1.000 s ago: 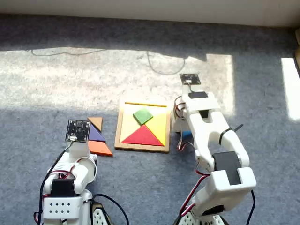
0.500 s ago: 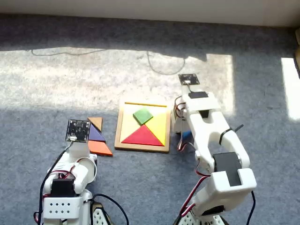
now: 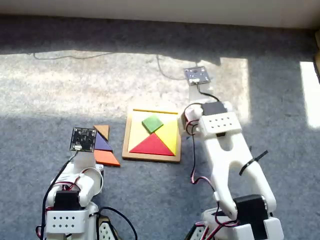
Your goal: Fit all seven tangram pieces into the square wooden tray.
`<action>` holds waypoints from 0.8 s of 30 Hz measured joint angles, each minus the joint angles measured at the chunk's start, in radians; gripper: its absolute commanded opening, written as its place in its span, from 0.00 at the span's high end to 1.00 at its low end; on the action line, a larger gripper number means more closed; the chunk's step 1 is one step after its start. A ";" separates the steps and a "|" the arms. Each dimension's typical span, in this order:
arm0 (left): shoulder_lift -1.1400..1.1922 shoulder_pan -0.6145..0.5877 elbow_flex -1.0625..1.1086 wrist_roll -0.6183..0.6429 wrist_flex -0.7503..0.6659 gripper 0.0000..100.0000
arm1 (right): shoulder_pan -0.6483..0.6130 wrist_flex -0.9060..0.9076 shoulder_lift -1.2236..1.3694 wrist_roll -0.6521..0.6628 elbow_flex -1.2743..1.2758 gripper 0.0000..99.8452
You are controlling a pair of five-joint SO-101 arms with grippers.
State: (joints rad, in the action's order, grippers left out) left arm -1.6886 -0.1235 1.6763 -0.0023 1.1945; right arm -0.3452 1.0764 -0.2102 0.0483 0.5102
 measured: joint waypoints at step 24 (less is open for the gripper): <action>0.000 0.000 0.000 0.000 0.000 0.99 | -0.390 0.060 0.333 -0.256 -0.358 0.87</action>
State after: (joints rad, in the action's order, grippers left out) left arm -1.6886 -0.1235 1.6763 -0.0023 1.1945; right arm -0.7350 1.1362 0.1227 -0.2079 0.1527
